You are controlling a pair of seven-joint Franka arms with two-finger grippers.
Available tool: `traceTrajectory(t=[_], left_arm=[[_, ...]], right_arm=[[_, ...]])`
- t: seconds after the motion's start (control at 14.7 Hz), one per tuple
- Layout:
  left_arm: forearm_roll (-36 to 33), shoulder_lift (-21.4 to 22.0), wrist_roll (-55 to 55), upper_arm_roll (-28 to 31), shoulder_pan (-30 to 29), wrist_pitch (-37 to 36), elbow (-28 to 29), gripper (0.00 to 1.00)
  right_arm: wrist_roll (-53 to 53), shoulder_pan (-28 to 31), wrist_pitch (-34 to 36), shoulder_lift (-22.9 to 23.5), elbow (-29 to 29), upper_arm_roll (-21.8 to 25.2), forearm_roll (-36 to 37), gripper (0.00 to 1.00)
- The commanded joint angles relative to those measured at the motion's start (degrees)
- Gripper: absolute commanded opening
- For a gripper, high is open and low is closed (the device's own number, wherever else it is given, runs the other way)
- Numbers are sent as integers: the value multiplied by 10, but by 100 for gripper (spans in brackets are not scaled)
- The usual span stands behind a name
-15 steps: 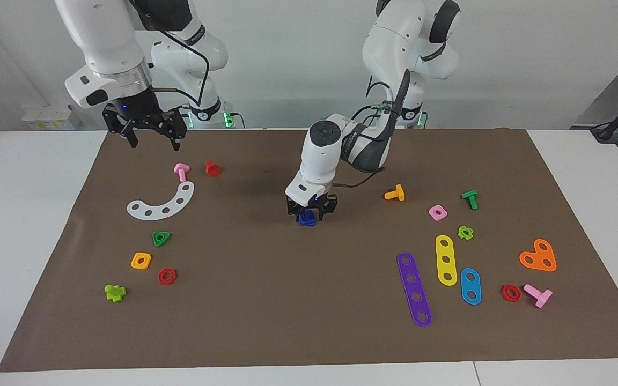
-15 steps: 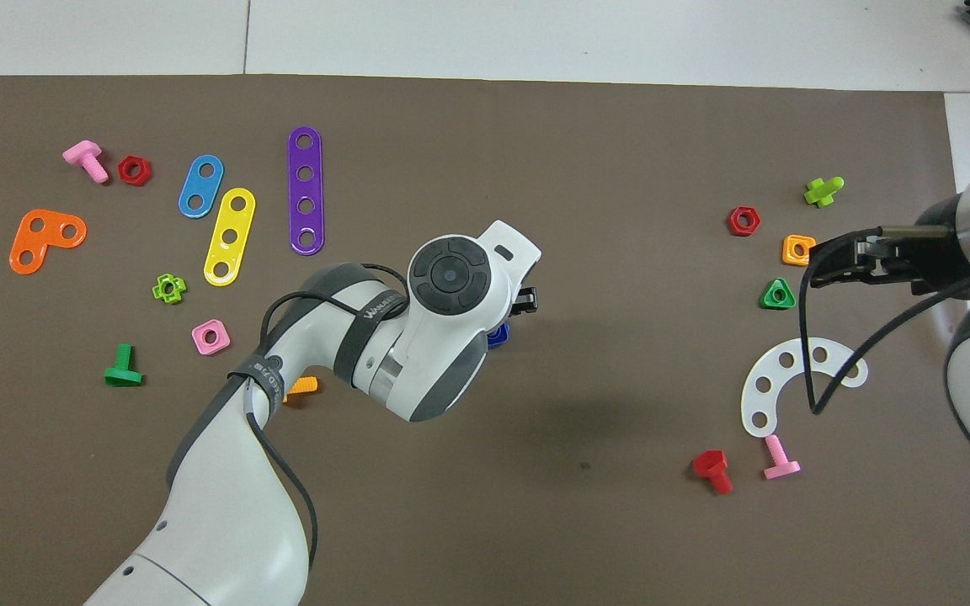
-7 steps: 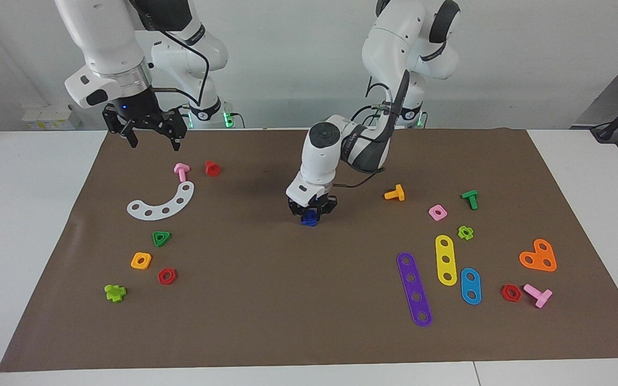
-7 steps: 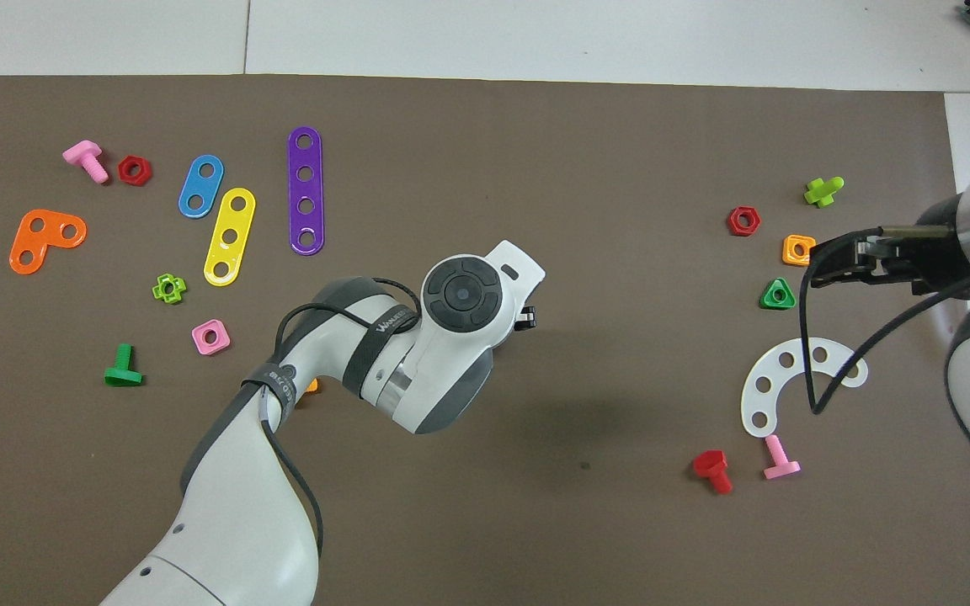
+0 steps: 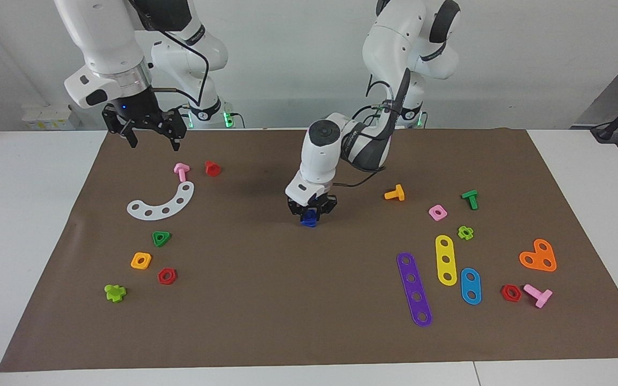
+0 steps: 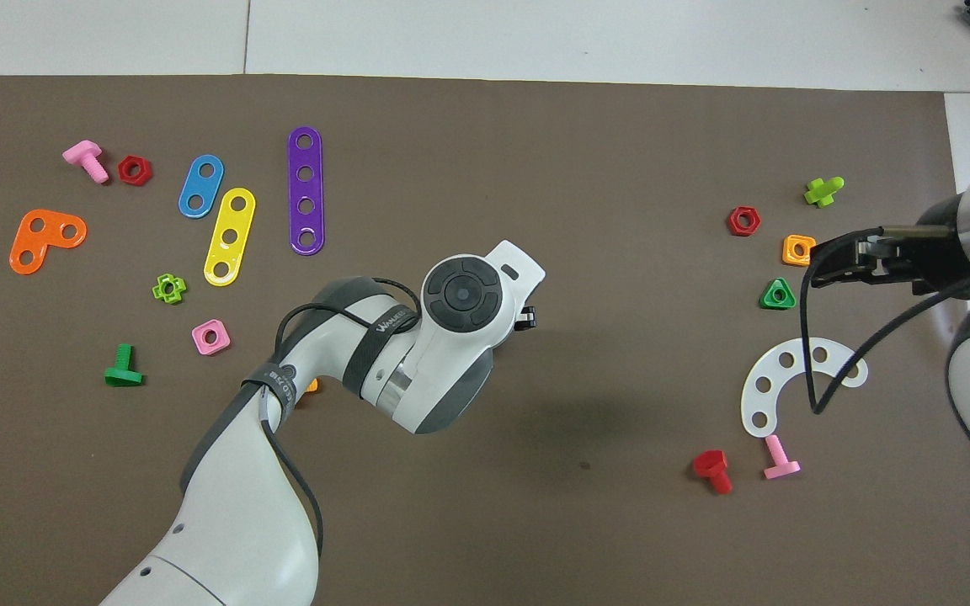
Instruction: Unscrew and place screws in storage area
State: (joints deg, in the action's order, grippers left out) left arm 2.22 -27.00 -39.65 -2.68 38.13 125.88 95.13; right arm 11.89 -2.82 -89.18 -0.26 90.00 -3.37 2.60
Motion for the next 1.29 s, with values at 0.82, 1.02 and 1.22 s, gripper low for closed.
traceTrajectory(t=[0.82,1.02,1.22], left_arm=[[32,62,307,10,-222,-63,48,14],[27,87,359,12,-235,-20,130,14],[27,99,365,12,-244,-19,160,15]], right_arm=[[101,-115,-206,-7,159,-7,-2,99],[173,-171,-278,46,172,-7,-1,99],[226,-206,-338,97,171,-7,1,99]])
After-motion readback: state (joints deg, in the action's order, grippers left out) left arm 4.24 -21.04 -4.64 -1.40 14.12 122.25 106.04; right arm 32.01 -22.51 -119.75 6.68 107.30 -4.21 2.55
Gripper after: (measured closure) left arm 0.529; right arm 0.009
